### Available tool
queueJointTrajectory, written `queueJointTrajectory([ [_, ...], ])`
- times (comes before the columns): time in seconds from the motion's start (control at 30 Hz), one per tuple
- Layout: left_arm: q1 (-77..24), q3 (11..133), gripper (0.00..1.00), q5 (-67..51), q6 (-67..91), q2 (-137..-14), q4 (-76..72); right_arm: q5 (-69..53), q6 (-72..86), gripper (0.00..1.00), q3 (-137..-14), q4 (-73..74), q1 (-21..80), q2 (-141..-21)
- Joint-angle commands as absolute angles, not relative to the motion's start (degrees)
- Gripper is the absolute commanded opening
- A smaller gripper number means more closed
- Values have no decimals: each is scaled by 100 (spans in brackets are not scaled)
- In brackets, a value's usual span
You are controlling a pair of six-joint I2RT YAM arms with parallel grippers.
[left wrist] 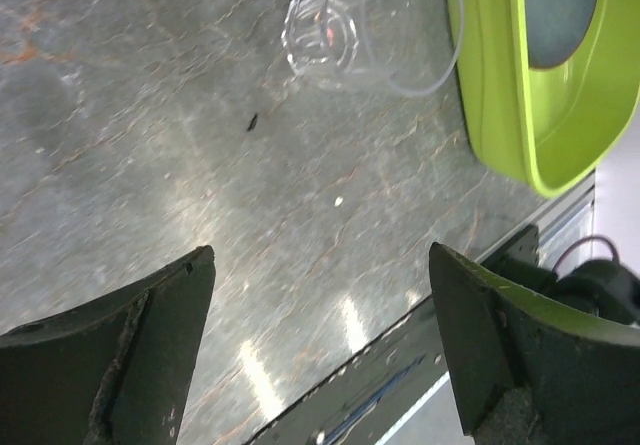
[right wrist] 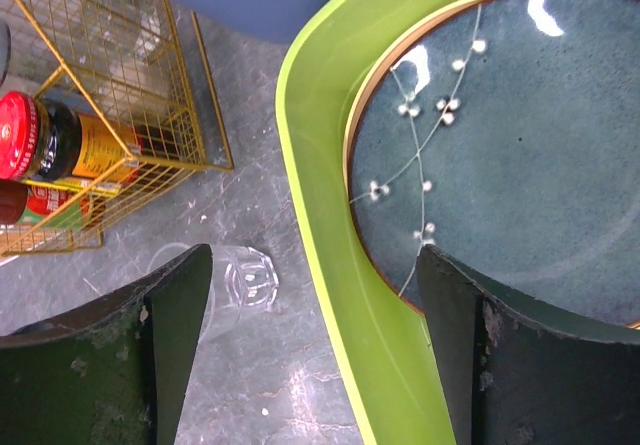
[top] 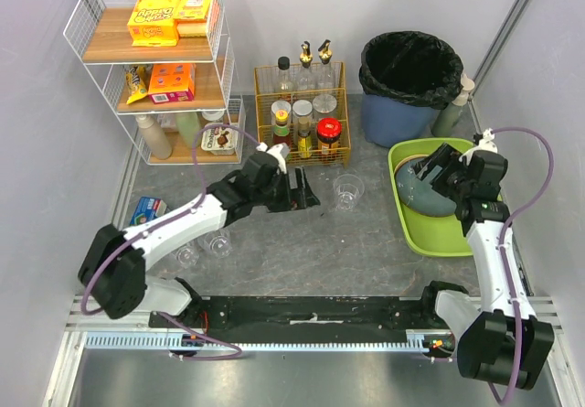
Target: Clear the kitchen counter
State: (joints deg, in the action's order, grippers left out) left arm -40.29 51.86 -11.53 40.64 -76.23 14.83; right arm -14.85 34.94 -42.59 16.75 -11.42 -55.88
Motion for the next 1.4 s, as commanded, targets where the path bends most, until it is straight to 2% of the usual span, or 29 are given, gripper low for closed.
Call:
queueJointTrajectory([
  [0.0, -4446, 5729, 93, -231, 5070, -8312, 483, -1775, 3498, 89, -4052, 1512, -1090, -5274],
  [0.3, -4983, 6670, 92, 1018, 5870, -9807, 553, -1775, 3445, 89, -4034, 1722, -1090, -5010],
  [0.47, -5247, 6838, 90, 2055, 5977, -10221, 457, -1793, 3410, 89, -4113, 1811, -1099, -4975],
  [0.63, -5247, 6943, 85, 2162, 5871, -10494, 474, -1767, 3401, 89, -4113, 1881, -1099, -4948],
  [0.8, -5247, 6759, 65, 2162, 5731, -10389, 475, -1758, 3393, 89, -4078, 1907, -1099, -4896],
  [0.93, -5247, 6653, 43, 2048, 5590, -10275, 466, -1767, 3401, 88, -4069, 1934, -1099, -4869],
  [1.1, -5247, 6750, 26, 1636, 5388, -10397, 448, -1793, 3393, 88, -4104, 2030, -1099, -4860],
  [1.23, -5247, 6698, 5, 1678, 5353, -10293, 527, -1889, 3331, 89, -4122, 2205, -1099, -4852],
  [1.27, -5247, 6654, 2, 1679, 5318, -10214, 527, -1951, 3270, 89, -4157, 2258, -1090, -4869],
  [1.37, -5247, 6504, 2, 1565, 5169, -9871, 510, -2205, 3077, 98, -4245, 2399, -1099, -4790],
])
